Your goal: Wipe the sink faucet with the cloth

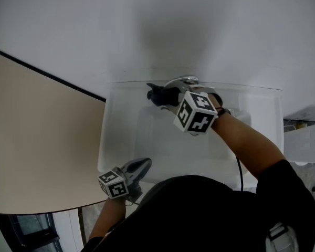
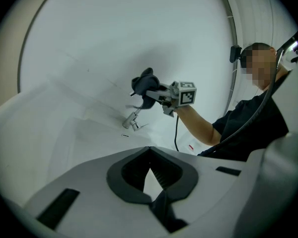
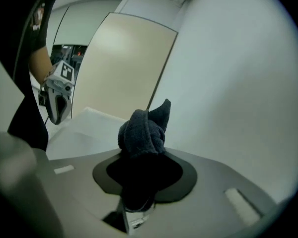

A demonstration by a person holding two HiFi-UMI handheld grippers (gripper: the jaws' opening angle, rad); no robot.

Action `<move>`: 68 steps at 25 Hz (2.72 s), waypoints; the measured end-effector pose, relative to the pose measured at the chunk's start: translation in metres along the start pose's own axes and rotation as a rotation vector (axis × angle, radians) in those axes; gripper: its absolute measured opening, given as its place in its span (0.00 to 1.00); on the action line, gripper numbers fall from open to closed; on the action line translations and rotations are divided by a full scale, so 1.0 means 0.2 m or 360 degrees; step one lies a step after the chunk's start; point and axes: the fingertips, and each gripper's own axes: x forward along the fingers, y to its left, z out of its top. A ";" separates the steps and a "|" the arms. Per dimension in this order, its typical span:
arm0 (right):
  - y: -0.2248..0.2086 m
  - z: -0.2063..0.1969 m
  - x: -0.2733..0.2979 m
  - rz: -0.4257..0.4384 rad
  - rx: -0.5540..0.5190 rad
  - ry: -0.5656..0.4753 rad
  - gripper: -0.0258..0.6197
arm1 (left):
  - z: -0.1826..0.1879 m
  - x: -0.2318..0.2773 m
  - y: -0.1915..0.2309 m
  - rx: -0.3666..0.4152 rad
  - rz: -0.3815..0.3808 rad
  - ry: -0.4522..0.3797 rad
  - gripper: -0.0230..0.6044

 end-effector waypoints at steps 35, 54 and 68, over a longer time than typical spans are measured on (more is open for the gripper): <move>-0.15 -1.38 -0.05 -0.0064 0.1542 0.0060 0.18 | -0.07 0.07 0.02 -0.0051 0.0060 0.0171 0.04; 0.29 -1.32 -0.10 0.0587 0.0710 0.0472 0.17 | -0.03 0.09 0.04 -0.0052 0.0059 0.0145 0.04; 0.19 -1.46 0.06 0.0081 0.0910 0.0357 0.17 | -0.05 0.05 0.06 -0.0071 0.0098 0.0145 0.04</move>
